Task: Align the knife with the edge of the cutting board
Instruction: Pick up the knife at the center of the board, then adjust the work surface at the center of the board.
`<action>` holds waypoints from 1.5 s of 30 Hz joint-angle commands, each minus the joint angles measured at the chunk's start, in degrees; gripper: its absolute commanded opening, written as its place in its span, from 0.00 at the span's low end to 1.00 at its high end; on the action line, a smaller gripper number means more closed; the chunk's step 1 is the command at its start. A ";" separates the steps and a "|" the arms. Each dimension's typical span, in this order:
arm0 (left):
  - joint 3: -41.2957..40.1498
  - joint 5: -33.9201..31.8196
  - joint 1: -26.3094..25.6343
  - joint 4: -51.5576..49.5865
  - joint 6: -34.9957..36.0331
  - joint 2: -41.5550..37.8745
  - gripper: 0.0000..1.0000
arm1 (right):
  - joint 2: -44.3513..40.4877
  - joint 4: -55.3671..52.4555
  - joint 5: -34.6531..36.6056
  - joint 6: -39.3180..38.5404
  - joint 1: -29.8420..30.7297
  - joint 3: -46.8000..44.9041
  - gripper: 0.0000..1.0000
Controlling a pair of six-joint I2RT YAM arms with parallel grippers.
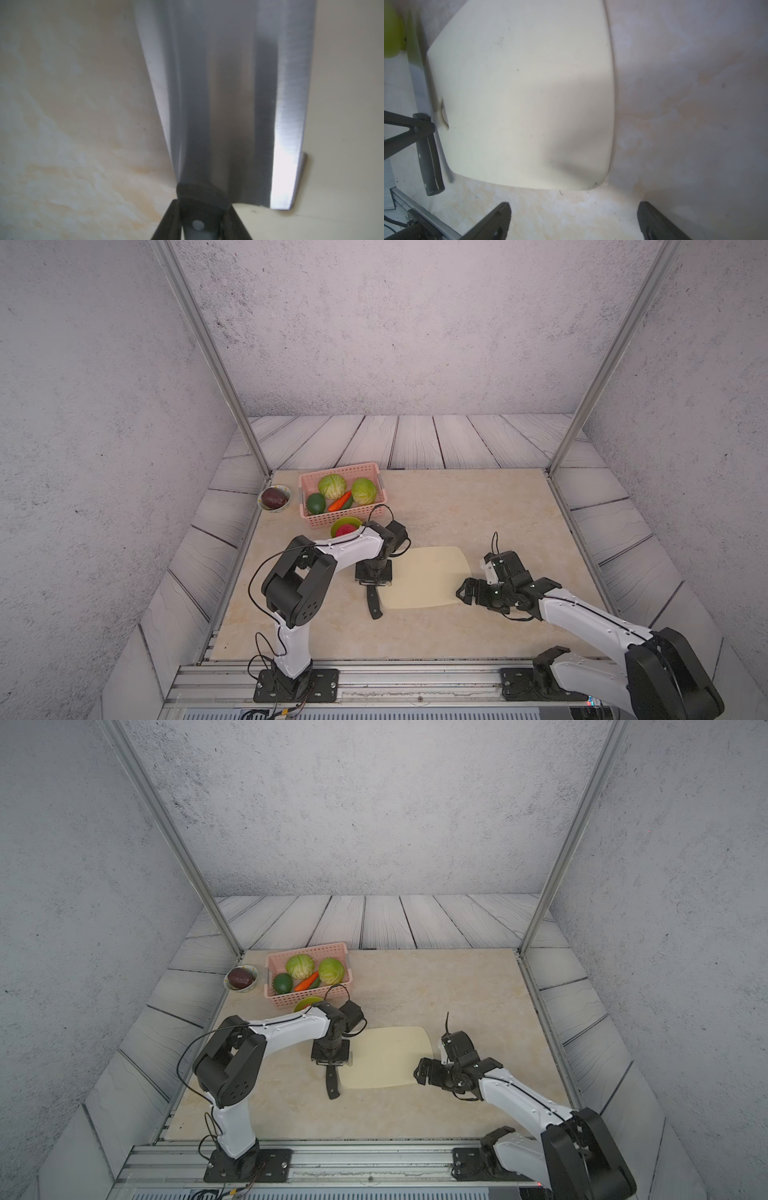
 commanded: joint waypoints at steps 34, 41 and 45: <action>10.40 -8.24 -3.34 -10.41 7.71 -9.34 0.00 | 7.96 16.37 -2.73 7.62 3.52 -1.06 0.99; 11.49 -8.34 -3.57 -11.04 7.82 -9.52 0.00 | 6.44 14.94 -2.21 7.63 4.69 -1.23 0.99; 11.21 -8.36 -3.73 -11.07 7.75 -9.83 0.00 | 5.42 8.45 1.08 4.89 4.61 1.16 0.99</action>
